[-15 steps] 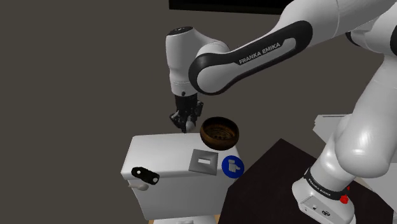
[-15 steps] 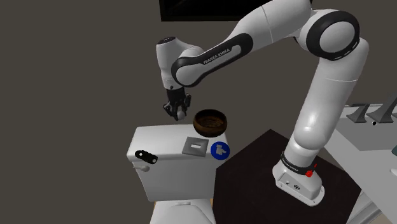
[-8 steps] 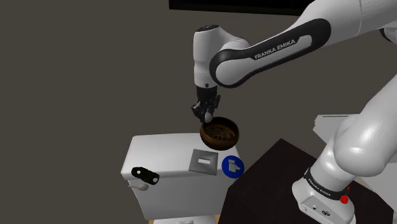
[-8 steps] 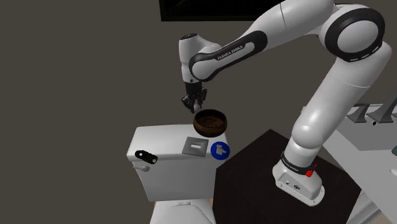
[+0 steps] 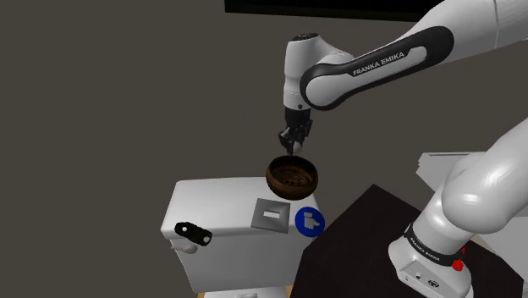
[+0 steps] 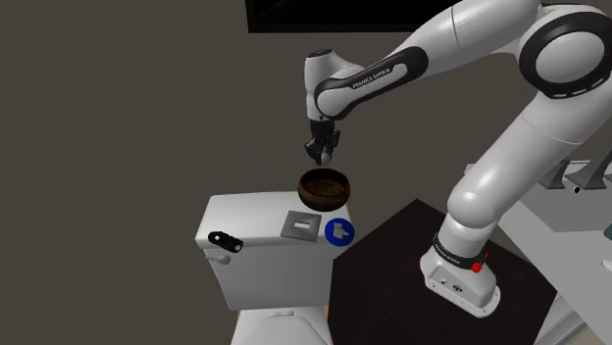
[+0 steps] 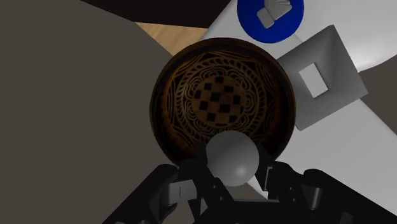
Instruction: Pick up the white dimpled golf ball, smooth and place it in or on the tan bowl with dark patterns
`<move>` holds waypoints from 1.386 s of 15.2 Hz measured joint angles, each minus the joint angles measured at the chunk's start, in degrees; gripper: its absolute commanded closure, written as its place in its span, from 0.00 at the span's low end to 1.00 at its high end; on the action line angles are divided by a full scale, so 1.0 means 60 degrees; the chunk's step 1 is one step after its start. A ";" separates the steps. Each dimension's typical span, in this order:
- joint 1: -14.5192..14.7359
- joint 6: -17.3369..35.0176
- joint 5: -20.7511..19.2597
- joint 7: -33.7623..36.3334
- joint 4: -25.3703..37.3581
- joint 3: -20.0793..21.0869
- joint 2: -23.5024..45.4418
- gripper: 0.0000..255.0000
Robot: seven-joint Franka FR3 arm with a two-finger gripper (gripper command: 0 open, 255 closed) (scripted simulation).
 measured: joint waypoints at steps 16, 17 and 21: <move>-0.0078 0.1789 -0.0313 0.0289 -0.0971 0.0086 0.0855 1.00; -0.0079 0.1796 -0.0315 0.0290 -0.0973 0.0086 0.0860 1.00; -0.0079 0.1803 -0.0317 0.0291 -0.0975 0.0086 0.0864 0.00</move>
